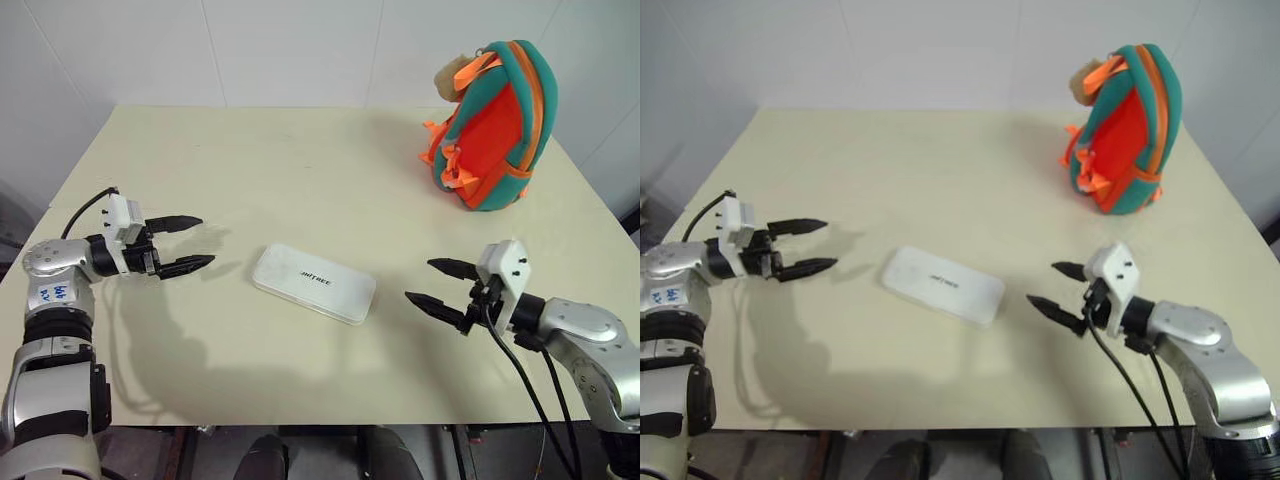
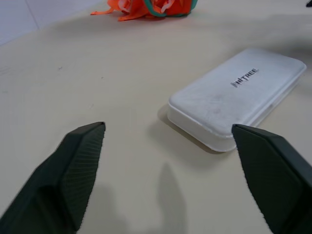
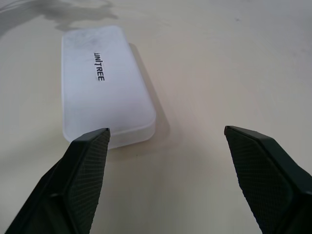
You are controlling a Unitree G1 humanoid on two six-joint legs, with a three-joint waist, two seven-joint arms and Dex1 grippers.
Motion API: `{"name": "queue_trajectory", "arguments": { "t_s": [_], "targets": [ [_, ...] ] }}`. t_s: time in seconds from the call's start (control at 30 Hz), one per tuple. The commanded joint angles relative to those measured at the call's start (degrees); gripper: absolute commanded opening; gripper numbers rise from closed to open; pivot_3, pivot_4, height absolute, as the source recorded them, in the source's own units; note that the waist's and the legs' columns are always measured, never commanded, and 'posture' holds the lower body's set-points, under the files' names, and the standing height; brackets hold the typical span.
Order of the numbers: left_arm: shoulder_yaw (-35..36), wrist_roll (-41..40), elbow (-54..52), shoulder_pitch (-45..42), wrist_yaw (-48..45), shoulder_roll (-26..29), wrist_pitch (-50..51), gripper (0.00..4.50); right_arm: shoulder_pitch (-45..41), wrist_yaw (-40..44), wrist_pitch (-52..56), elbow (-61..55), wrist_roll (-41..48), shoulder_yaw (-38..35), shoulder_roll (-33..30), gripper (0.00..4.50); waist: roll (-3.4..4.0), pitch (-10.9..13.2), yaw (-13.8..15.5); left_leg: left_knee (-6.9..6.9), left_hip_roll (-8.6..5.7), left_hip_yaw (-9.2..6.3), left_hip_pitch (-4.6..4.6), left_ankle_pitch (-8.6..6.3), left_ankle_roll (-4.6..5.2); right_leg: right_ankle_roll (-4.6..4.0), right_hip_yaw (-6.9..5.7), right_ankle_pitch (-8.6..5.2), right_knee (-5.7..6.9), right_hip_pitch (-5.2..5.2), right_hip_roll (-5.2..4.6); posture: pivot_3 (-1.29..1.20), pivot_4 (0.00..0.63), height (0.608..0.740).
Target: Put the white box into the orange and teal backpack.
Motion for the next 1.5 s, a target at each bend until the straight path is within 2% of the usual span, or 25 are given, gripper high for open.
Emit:
{"name": "queue_trajectory", "arguments": {
  "t_s": [0.03,0.27,0.33,0.37,0.87,1.5],
  "targets": [
    [0.68,-0.58,-0.09,-0.87,-0.43,-0.51,-0.06,3.02,0.14,-0.13,-0.91,-0.16,-0.88,0.07,0.20,3.54,0.00,0.00,0.03,-0.01,0.00,0.00,0.00,0.00,0.00,0.00,0.00,0.00,-0.01,0.00,0.00,0.00,0.150,0.740],
    [0.50,-0.46,-2.41,-1.16,0.12,-0.96,2.55,0.76,-0.61,-0.52,-3.09,1.39,-2.78,2.51,2.73,1.09,0.00,0.00,-0.02,0.01,-0.01,0.00,-0.01,0.00,0.00,0.01,0.00,0.00,0.00,0.00,0.00,0.00,0.150,0.740],
    [-0.21,0.08,-3.13,-0.59,0.36,-1.42,2.99,0.16,-0.73,-0.96,-4.10,2.01,-5.28,4.40,2.94,0.44,0.00,0.00,-0.10,0.01,0.00,0.00,0.02,0.00,0.00,0.00,0.00,0.01,0.02,0.00,0.01,0.00,0.150,0.740],
    [-0.70,0.36,-3.33,-0.44,0.30,-1.75,3.31,0.00,-0.68,-1.31,-3.94,1.70,-5.67,4.79,3.16,0.11,0.00,0.00,-0.06,0.00,0.01,0.00,0.02,0.00,0.00,0.00,0.00,0.01,0.03,0.00,0.02,0.00,0.150,0.740],
    [-6.60,7.13,4.40,-3.92,3.76,-8.12,0.50,0.00,1.24,-5.86,-2.93,0.73,-14.91,11.67,4.86,0.12,0.00,0.00,0.07,0.01,0.00,0.00,0.00,0.00,0.00,-0.01,0.00,0.01,0.00,0.00,0.02,0.00,0.150,0.740],
    [-9.10,11.94,8.60,-7.65,8.32,-9.74,-0.61,0.00,-0.62,-5.53,-1.96,-0.97,-15.70,15.31,8.52,0.12,-0.01,0.00,0.06,0.00,0.00,-0.01,-0.01,0.00,0.00,0.00,0.00,0.01,-0.03,0.00,0.03,0.00,0.150,0.740]
  ]
}}
